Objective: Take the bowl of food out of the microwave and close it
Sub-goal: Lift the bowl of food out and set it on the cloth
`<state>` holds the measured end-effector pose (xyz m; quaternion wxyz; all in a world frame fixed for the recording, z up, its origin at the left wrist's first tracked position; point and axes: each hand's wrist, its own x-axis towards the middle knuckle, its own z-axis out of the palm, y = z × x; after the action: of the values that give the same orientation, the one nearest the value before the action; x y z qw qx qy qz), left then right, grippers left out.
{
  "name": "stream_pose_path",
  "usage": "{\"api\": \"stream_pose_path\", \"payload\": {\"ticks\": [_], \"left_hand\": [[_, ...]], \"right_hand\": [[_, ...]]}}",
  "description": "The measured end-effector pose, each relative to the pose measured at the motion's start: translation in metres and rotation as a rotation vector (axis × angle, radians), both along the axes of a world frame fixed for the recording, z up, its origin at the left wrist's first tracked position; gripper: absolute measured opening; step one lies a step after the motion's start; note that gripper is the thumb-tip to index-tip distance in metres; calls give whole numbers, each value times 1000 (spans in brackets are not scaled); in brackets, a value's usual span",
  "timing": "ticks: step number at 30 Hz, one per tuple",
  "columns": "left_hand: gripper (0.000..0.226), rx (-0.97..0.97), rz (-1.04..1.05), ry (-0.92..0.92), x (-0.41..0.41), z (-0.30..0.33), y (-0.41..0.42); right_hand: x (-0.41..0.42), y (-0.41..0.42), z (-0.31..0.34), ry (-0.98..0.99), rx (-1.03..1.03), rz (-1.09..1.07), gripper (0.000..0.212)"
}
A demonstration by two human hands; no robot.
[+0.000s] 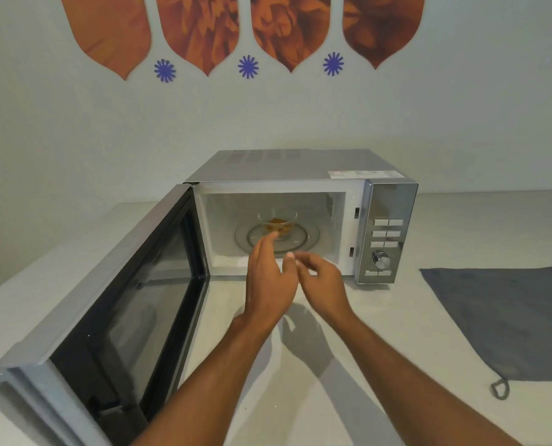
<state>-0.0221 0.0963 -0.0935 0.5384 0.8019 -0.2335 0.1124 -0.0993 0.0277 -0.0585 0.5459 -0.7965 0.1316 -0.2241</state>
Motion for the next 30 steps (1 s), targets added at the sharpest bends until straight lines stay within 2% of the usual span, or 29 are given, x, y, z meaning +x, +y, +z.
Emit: {"api": "stream_pose_path", "payload": {"ticks": [6,9,13,19,24,30], "left_hand": [[49,-17,31,38,57,6,-39],[54,-26,40,139,87,0,-55],[57,-129,85,317,126,-4,-78],[63,-219,112,469,176,-16,-89],[50,-175,153,497,215,-29,-92],[41,9,157,544,252,-31,-102]], "right_hand": [[45,-45,16,-4,67,-44,37],[80,-66,12,24,102,-88,36],[134,-99,-5,59,145,-110,36],[194,-130,-31,96,243,-104,42],[232,-145,-48,193,142,-125,30],[259,-152,-64,214,205,-150,23]]}}
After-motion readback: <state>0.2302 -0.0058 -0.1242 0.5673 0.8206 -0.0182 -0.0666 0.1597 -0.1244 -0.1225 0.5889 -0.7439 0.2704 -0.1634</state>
